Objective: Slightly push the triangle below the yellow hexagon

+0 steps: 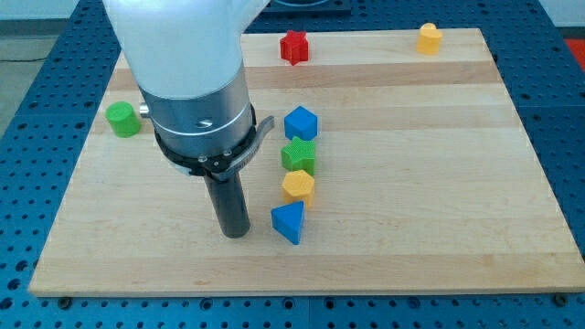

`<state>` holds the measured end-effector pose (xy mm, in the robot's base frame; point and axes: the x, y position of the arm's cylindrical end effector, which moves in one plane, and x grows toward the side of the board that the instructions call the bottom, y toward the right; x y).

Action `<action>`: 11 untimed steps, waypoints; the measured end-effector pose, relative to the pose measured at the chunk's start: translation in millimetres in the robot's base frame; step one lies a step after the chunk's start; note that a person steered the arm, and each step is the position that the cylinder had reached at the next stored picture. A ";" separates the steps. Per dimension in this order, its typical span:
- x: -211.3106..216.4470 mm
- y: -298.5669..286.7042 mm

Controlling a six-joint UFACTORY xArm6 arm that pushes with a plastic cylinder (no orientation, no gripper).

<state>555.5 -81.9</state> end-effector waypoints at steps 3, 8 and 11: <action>0.0 19.9; 0.0 31.7; -33.6 3.4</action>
<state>521.9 -78.4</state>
